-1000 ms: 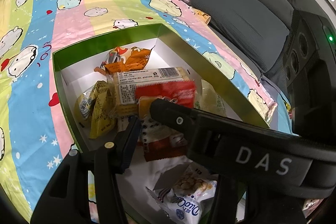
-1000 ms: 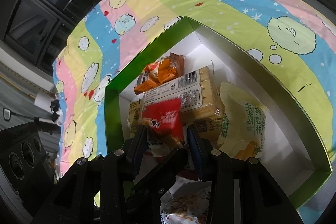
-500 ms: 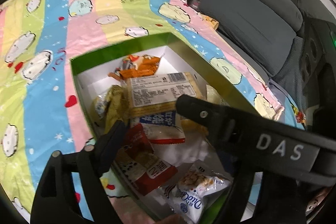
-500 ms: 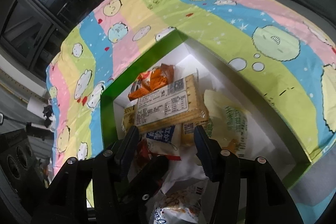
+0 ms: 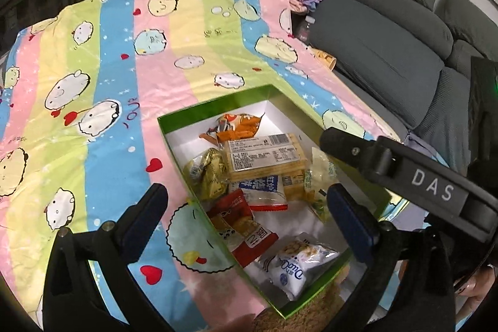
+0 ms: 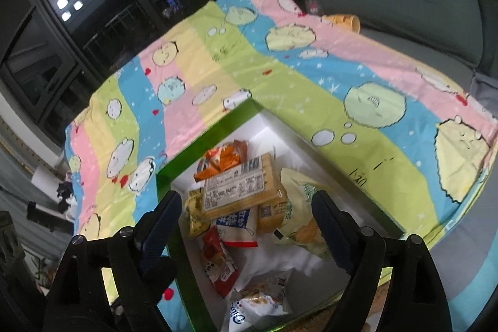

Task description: Organize snacks

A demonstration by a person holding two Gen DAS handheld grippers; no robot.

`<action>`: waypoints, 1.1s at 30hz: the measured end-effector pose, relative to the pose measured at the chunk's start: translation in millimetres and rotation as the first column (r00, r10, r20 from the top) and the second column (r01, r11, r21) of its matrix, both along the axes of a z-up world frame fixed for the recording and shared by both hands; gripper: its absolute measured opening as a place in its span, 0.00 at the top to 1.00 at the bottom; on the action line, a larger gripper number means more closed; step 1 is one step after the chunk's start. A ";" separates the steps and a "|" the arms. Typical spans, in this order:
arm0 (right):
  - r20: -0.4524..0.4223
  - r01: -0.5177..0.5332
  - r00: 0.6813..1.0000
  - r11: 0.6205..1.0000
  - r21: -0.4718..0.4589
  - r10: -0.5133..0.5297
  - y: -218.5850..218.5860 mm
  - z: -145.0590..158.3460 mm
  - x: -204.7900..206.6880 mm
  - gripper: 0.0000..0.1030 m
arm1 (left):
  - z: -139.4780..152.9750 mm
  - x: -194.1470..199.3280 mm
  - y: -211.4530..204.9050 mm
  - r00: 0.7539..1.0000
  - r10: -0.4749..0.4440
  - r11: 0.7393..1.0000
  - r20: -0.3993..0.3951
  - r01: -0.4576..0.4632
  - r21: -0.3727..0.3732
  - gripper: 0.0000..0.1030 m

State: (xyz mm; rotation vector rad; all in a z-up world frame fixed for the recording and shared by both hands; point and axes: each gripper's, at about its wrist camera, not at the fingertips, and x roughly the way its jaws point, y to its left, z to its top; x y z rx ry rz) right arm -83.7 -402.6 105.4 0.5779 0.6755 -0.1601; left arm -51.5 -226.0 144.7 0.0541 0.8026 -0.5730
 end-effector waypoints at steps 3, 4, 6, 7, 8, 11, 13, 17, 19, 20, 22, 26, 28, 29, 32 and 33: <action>0.025 0.011 1.000 1.000 -0.013 -0.011 0.8 7.3 -8.2 0.16 | 5.7 -3.9 6.4 1.000 0.007 1.000 0.004 -0.007 -0.026 0.01; 0.033 0.013 0.999 1.000 -0.017 -0.013 1.6 9.4 -10.5 0.16 | 7.8 -5.1 7.7 1.000 0.012 0.999 0.004 -0.012 -0.030 0.01; 0.046 0.018 0.999 1.000 -0.022 -0.017 2.9 12.8 -14.1 0.15 | 10.4 -7.5 10.3 1.000 0.022 0.999 0.007 -0.022 -0.036 0.01; 0.049 0.023 0.999 0.999 -0.030 -0.022 3.5 14.7 -16.1 0.15 | 11.6 -7.8 12.3 1.000 0.030 0.999 0.008 -0.030 -0.038 0.01; 0.049 0.027 0.998 0.999 -0.035 -0.025 4.4 15.0 -16.9 0.15 | 12.2 -7.8 13.2 0.999 0.033 0.999 0.008 -0.033 -0.038 0.01; 0.046 0.043 0.998 0.997 -0.057 -0.040 6.9 17.4 -19.1 0.15 | 13.4 -7.0 16.3 0.999 0.040 0.998 0.003 -0.039 -0.042 0.01; 0.047 0.043 0.998 0.997 -0.061 -0.040 7.5 18.2 -19.5 0.15 | 13.7 -7.1 16.3 0.999 0.042 0.998 0.003 -0.042 -0.043 0.01; 0.043 0.050 0.998 0.997 -0.065 -0.047 8.0 18.4 -20.1 0.15 | 13.7 -7.9 15.7 0.999 0.042 0.998 0.005 -0.041 -0.039 0.01; 0.041 0.055 0.998 0.996 -0.068 -0.053 8.1 18.3 -20.5 0.15 | 12.1 -7.2 15.8 0.999 0.035 0.998 -0.008 -0.036 -0.042 0.01; 0.040 0.057 0.998 0.996 -0.068 -0.054 7.4 18.2 -20.9 0.15 | 11.4 -6.6 15.9 0.999 0.037 0.998 -0.015 -0.037 -0.044 0.01; 0.037 0.060 0.998 0.996 -0.068 -0.057 6.6 18.2 -20.5 0.15 | 10.4 -6.2 16.6 0.999 0.045 0.998 -0.017 -0.046 -0.042 0.01; 0.029 0.067 0.997 0.995 -0.069 -0.065 5.0 17.2 -19.5 0.15 | 8.6 -6.6 16.7 0.999 0.053 0.998 -0.009 -0.053 -0.027 0.01; 0.028 0.067 0.998 0.996 -0.066 -0.065 4.5 16.6 -19.1 0.15 | 6.9 -5.7 16.7 0.999 0.051 0.998 -0.019 -0.052 -0.027 0.01; 0.028 0.065 0.998 0.996 -0.068 -0.064 4.6 16.6 -18.9 0.15 | 6.3 -5.5 16.5 0.998 0.052 0.998 -0.023 -0.053 -0.026 0.01; 0.026 0.063 0.998 0.995 -0.072 -0.061 4.5 15.9 -18.3 0.14 | 4.5 -5.8 15.9 0.998 0.054 0.998 -0.020 -0.055 -0.017 0.01; 0.026 0.063 0.998 0.995 -0.071 -0.062 5.0 15.7 -18.5 0.15 | 4.0 -5.8 15.8 0.998 0.054 0.998 -0.018 -0.055 -0.013 0.01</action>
